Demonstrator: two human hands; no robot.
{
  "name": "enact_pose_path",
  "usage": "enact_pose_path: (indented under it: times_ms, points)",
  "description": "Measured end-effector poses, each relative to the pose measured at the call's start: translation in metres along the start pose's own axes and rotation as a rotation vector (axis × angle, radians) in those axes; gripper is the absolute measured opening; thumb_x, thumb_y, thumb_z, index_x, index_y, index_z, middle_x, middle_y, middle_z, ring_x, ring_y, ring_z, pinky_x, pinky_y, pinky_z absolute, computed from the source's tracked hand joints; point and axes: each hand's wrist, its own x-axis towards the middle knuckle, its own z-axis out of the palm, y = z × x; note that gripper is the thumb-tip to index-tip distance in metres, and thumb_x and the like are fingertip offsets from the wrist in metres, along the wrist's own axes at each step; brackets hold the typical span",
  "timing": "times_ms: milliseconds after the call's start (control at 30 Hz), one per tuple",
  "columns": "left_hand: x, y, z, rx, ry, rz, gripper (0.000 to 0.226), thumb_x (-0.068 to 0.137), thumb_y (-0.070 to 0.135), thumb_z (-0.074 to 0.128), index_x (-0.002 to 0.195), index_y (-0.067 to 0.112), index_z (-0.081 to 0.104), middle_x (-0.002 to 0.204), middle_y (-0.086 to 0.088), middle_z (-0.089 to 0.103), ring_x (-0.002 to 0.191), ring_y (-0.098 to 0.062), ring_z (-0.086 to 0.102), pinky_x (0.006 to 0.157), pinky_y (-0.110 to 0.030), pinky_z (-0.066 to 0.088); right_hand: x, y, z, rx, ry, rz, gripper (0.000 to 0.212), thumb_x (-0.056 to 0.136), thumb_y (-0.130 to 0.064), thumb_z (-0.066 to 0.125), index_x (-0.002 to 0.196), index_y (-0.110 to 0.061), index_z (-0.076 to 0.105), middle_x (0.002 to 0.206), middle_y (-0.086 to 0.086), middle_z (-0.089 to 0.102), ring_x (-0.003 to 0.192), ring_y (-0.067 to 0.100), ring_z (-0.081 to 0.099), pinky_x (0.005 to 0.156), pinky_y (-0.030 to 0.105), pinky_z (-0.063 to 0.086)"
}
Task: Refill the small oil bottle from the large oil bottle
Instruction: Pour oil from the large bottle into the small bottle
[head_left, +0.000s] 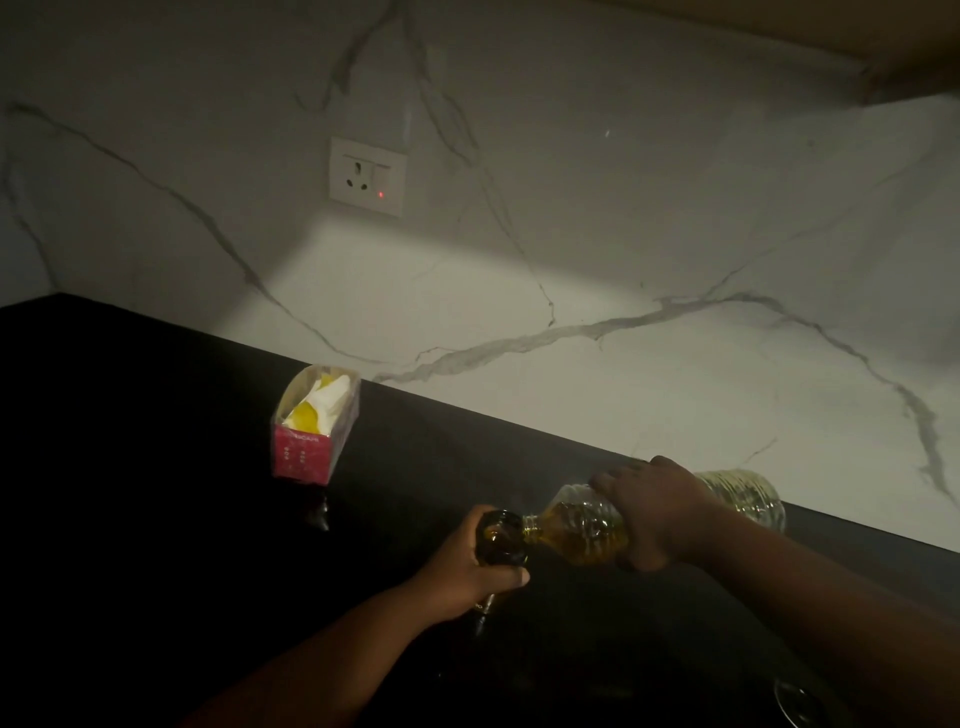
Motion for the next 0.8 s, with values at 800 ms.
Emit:
enact_pose_path:
  times_ms: [800]
  points:
    - [0.0034,-0.0057,0.0000,-0.003,0.010,0.008,0.063,0.058,0.045,0.086,0.103,0.067,0.047,0.113,0.016,0.066,0.109,-0.004,0.063,0.095,-0.032,0.051,-0.0007,-0.0022,-0.0041,-0.026,0.005,0.004,0.068,0.062,-0.059,0.063,0.119,-0.027,0.046,0.108,-0.004,0.060,0.104,0.017,0.058,0.089,0.032,0.040]
